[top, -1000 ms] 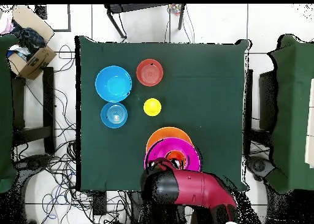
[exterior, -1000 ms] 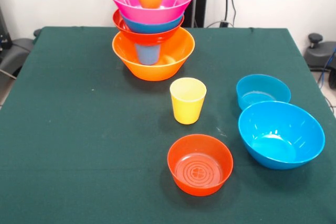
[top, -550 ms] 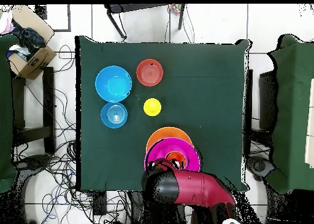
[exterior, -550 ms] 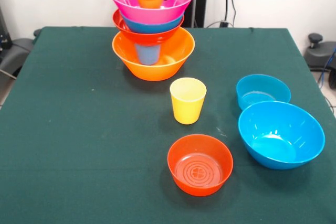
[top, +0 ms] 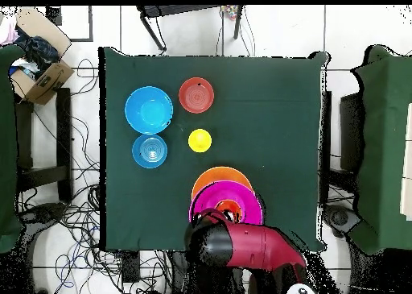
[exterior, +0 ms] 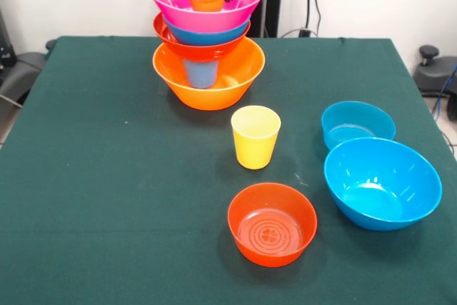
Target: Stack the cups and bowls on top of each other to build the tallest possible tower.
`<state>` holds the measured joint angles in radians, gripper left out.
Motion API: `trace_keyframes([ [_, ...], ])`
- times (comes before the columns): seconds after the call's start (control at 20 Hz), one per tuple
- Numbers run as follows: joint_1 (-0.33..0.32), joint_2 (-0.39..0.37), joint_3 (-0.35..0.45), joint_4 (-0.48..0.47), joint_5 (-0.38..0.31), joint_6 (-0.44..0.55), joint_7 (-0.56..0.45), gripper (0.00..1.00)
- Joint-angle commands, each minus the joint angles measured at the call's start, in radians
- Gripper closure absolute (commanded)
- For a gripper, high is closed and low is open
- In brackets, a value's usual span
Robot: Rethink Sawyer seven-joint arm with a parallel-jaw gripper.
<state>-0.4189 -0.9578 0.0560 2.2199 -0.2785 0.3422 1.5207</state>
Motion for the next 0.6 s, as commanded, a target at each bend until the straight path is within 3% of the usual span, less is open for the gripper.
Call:
trace_keyframes([
  [0.05, 0.013, 0.017, 0.021, 0.039, -0.004, -0.024, 0.138, 1.00],
  [0.6, -0.015, 0.013, 0.029, 0.054, -0.015, -0.034, 0.119, 1.00],
])
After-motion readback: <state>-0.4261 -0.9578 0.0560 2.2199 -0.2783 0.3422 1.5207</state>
